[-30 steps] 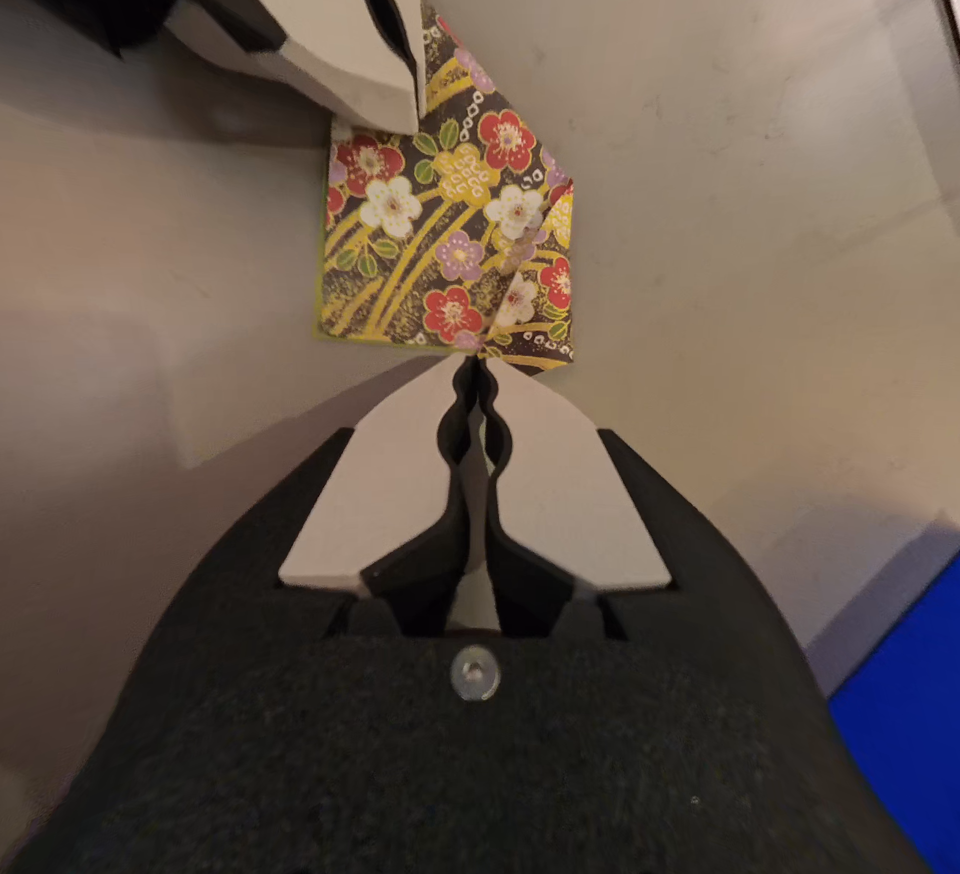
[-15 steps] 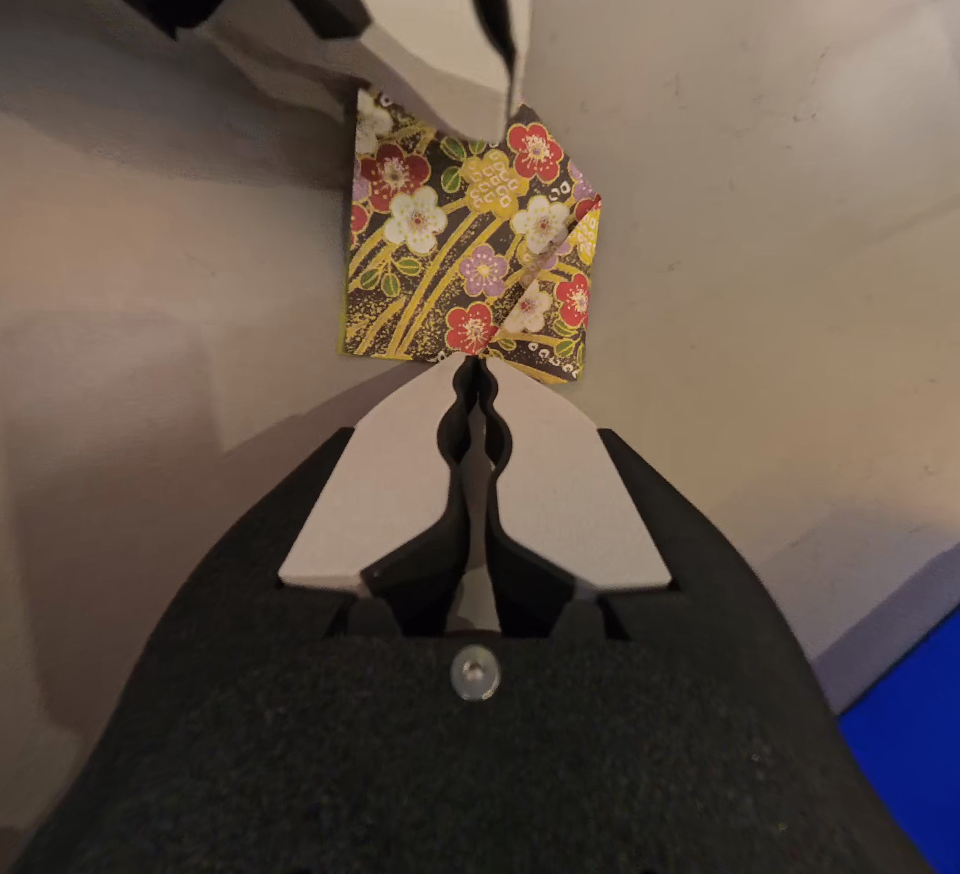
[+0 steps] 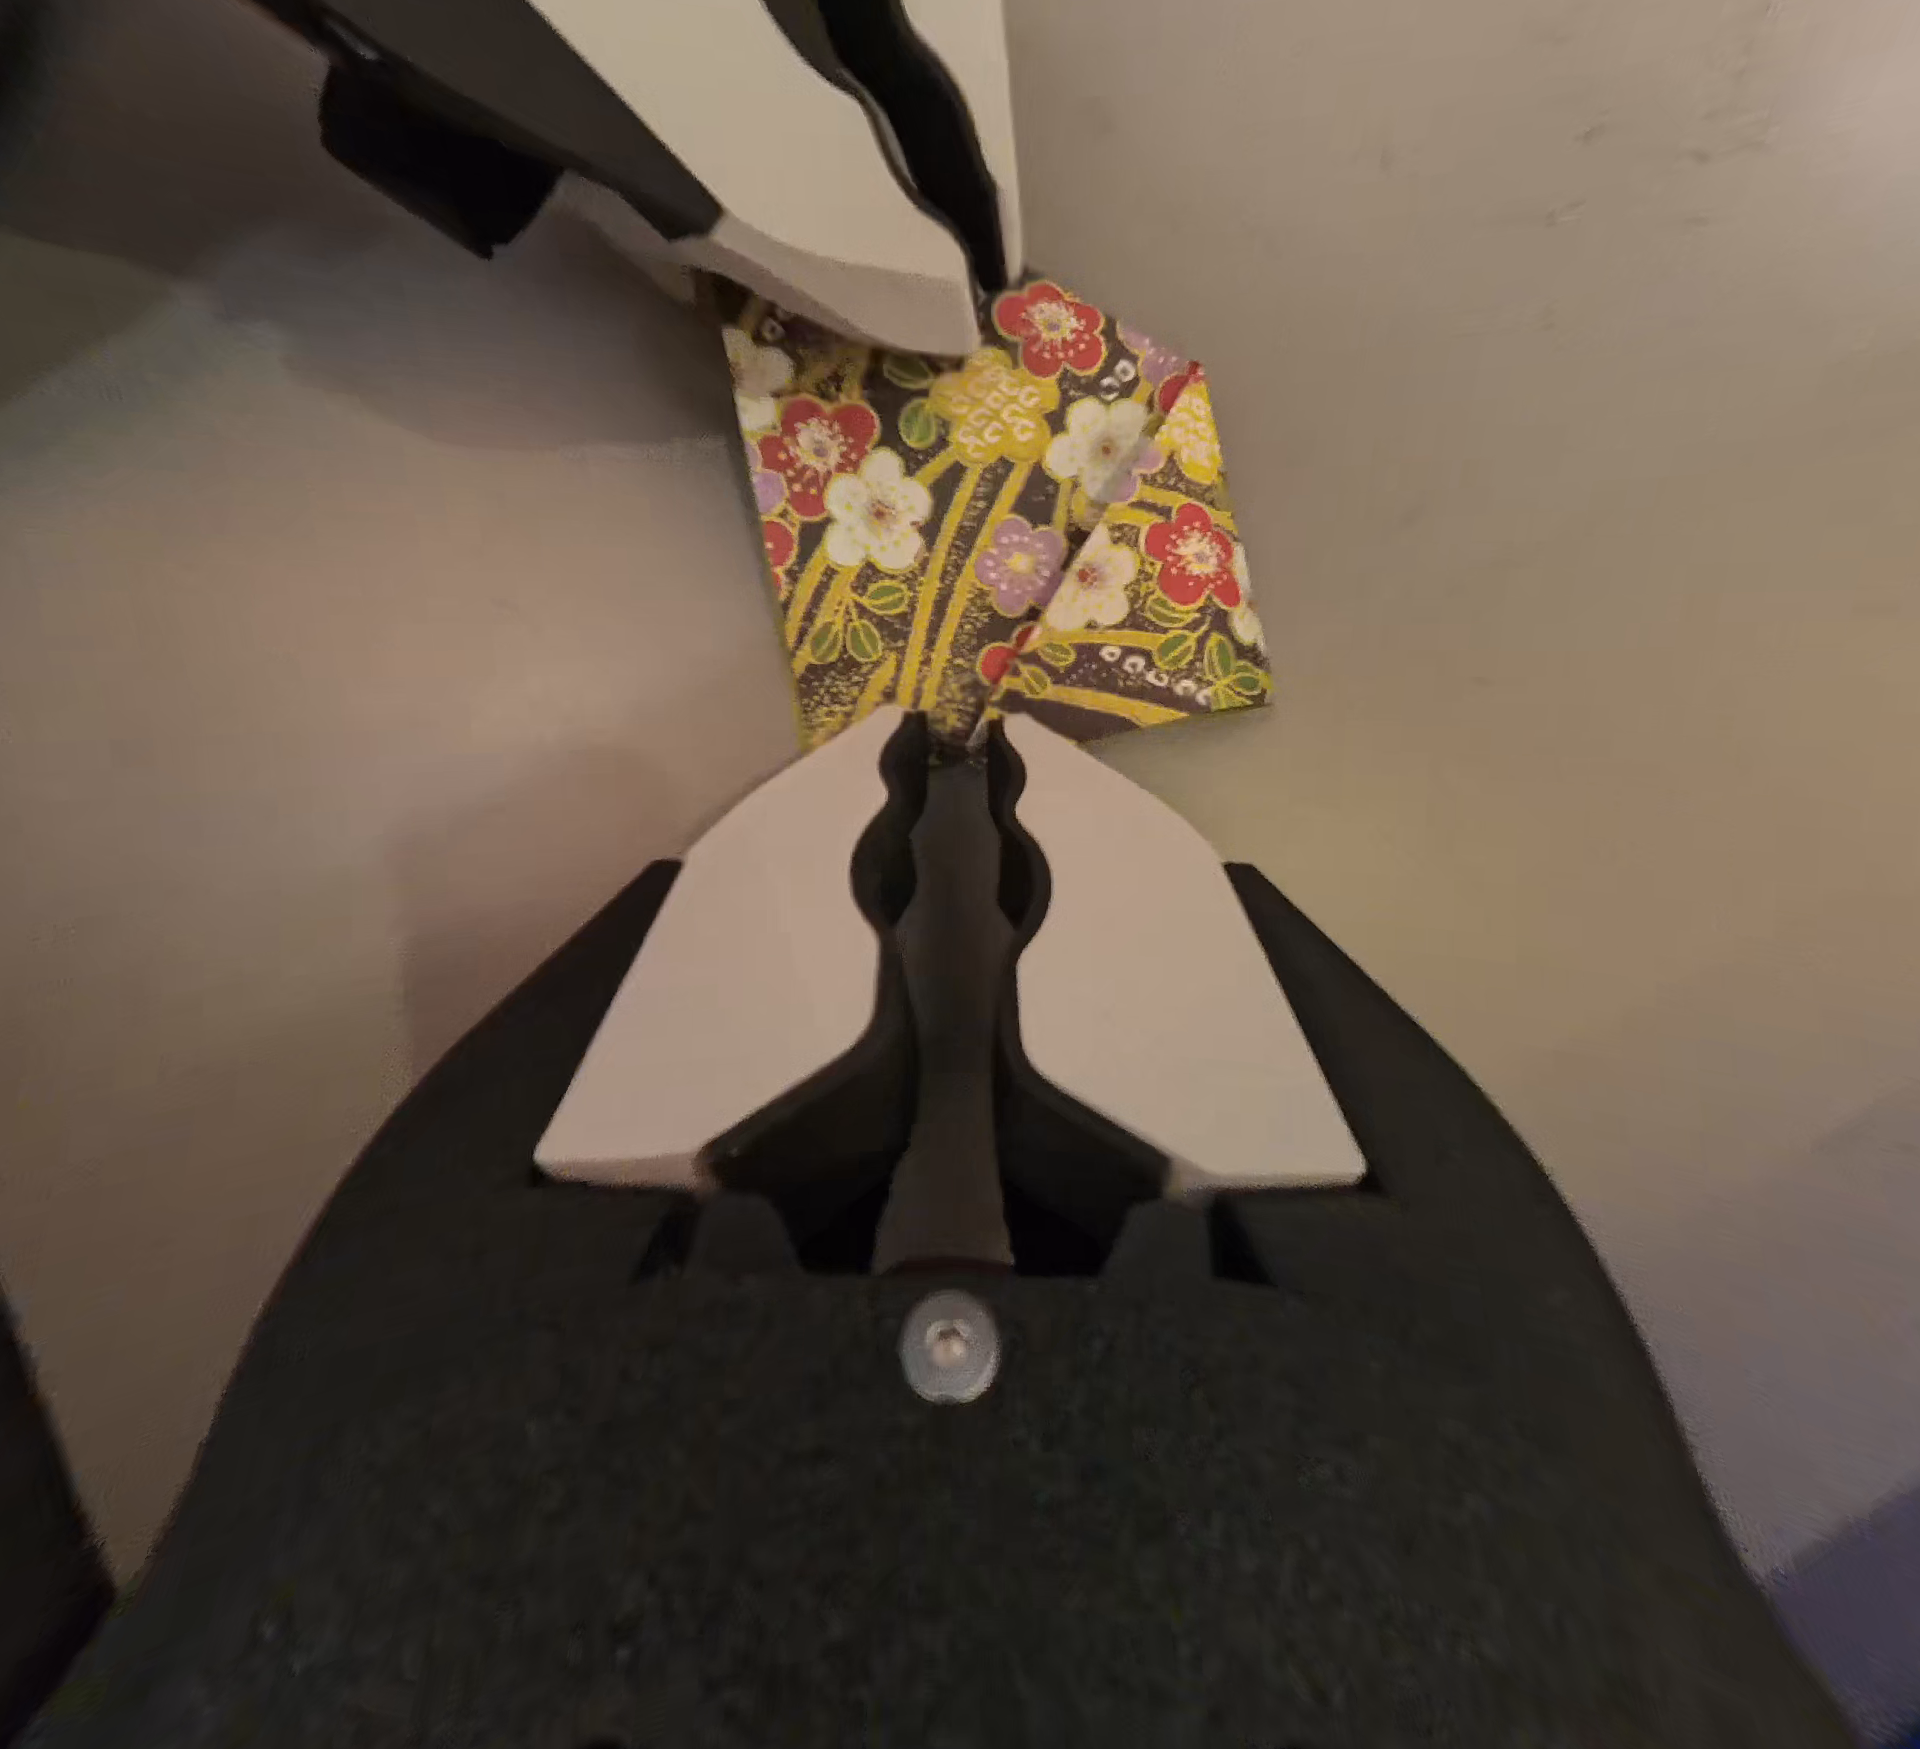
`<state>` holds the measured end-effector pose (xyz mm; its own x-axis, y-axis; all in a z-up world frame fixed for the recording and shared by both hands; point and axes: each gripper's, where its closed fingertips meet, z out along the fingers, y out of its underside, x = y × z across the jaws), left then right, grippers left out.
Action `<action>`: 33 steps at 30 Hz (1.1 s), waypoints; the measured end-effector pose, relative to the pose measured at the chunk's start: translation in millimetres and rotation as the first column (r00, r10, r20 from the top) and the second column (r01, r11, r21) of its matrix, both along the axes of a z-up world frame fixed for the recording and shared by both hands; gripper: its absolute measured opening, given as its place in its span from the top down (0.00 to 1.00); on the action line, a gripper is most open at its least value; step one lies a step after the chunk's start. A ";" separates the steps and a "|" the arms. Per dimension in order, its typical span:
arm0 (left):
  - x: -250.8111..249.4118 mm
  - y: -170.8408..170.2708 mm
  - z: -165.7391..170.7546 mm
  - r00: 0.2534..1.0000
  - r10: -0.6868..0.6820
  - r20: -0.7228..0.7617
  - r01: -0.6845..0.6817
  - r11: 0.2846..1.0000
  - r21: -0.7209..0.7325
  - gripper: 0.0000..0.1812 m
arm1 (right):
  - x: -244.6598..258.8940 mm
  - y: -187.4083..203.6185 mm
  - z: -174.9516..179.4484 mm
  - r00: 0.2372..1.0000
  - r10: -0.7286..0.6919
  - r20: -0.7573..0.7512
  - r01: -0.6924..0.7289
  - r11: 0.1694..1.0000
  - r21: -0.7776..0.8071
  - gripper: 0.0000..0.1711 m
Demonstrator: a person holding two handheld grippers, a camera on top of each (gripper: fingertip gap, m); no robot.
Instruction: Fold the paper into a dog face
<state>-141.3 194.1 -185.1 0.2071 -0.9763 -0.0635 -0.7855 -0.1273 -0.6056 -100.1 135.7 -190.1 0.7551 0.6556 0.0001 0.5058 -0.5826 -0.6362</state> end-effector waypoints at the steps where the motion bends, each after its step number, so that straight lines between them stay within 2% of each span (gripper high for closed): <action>1: -5.6 1.1 3.4 1.000 0.016 0.019 -0.016 1.000 0.010 0.95 | -2.5 -2.0 3.4 0.999 0.001 -0.045 -0.001 1.000 -0.014 0.93; 6: -34.8 2.1 24.0 0.988 0.100 0.118 -0.104 0.994 0.033 0.95 | 2.8 -2.5 36.9 0.981 -0.020 -0.196 0.023 1.000 0.013 0.94; 10: -53.0 0.8 26.3 0.972 0.179 0.155 -0.180 0.984 -0.007 0.94 | 16.9 -4.0 41.1 0.986 -0.023 -0.163 0.024 1.000 0.005 0.94; 14: -56.8 -0.9 17.0 0.961 0.235 0.144 -0.227 0.971 -0.071 0.89 | 10.5 -11.1 55.0 0.979 0.015 -0.204 -0.013 1.000 0.013 0.94; 18: -59.6 2.0 8.0 0.956 0.270 0.116 -0.260 0.961 -0.092 0.87 | -6.4 1.1 73.5 0.971 0.062 -0.231 -0.041 0.995 0.095 0.96; 20: -61.6 4.1 5.7 0.953 0.284 0.109 -0.273 0.956 -0.103 0.87 | -28.7 5.2 65.2 0.968 0.122 -0.219 -0.108 0.991 0.075 1.00; 22: -65.7 7.1 4.5 0.947 0.307 0.100 -0.296 0.949 -0.112 0.87 | -47.4 11.0 40.9 0.982 0.135 -0.135 -0.133 0.991 0.025 1.00; 25: -73.9 8.9 6.6 0.933 0.342 0.108 -0.327 0.935 -0.137 0.87 | -57.4 30.3 20.2 0.993 0.121 0.012 -0.122 0.990 0.064 1.00; 30: -85.1 0.6 -1.0 0.912 0.394 0.114 -0.356 0.898 -0.258 0.87 | -53.4 37.4 38.3 0.949 0.260 0.178 -0.275 0.959 0.064 1.00; 33: -84.7 0.2 -3.5 0.907 0.404 0.120 -0.359 0.889 -0.284 0.87 | -45.4 35.5 52.8 0.866 0.406 0.293 -0.432 0.901 0.029 0.91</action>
<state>-226.0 194.3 -188.5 0.5522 -0.7979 0.2418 -0.5321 -0.5605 -0.6345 -145.5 171.2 -137.4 0.3705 0.8972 0.2404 0.8502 -0.2233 -0.4768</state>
